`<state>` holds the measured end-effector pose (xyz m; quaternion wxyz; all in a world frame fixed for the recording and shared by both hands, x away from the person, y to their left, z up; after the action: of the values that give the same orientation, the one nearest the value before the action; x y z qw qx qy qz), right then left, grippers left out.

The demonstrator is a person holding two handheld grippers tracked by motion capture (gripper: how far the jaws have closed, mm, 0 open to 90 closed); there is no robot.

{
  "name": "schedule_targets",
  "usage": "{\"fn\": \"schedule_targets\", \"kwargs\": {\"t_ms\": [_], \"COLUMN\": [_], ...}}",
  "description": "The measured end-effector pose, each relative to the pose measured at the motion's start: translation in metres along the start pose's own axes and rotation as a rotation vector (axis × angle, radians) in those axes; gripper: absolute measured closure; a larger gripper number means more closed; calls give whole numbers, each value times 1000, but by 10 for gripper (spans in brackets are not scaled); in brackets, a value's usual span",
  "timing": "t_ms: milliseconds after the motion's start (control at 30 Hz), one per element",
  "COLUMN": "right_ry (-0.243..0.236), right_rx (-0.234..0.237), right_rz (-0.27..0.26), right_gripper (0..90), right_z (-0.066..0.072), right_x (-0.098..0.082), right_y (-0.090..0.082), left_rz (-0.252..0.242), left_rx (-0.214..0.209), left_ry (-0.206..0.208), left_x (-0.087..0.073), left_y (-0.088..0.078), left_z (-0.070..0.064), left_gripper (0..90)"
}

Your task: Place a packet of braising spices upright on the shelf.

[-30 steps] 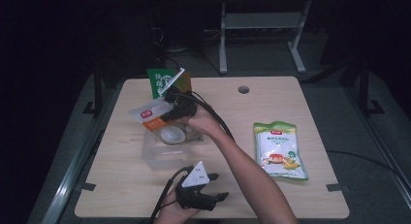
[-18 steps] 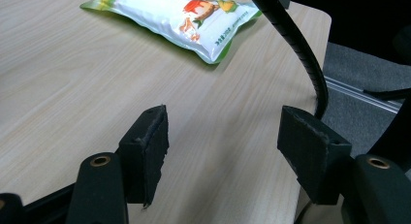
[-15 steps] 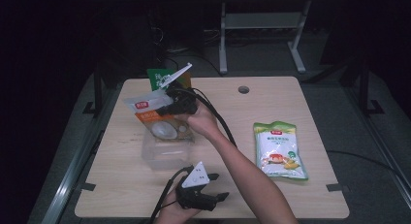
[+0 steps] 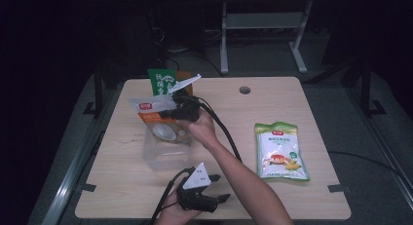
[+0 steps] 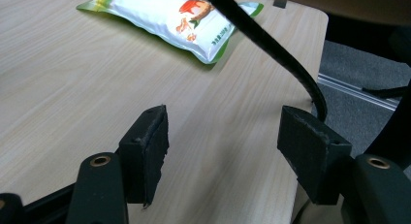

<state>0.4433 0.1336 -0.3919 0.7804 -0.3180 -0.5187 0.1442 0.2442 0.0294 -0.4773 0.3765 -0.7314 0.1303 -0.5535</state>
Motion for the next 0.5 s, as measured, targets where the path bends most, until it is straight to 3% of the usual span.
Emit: {"fn": "schedule_targets", "kwargs": {"t_ms": [100, 267, 500], "right_ry": [14, -27, -32], "right_rx": [1, -24, -69], "right_rz": [-2, 37, 85], "right_gripper": [897, 854, 736], "right_z": [-2, 1, -7], "right_x": [-4, -6, -13], "right_y": [3, 5, -12], "left_rz": [-1, -3, 6], "left_rx": [0, 3, 1], "left_ry": [1, 1, 3], "left_x": [0, 0, 0], "left_y": [0, 0, 2], "left_z": [0, 0, -1], "left_gripper": [348, 348, 348]}}
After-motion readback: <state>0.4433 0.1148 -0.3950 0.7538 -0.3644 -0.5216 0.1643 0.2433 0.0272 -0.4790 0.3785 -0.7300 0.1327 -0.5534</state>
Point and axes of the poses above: each handheld gripper's, and its own axes: y roughly forward along the jaws, x roughly out of its top, z roughly to its left, the point moved 9 cm from there along y, roughly forward along the jaws, and after that the axes turned 11 degrees about z, right-handed, at the moved point
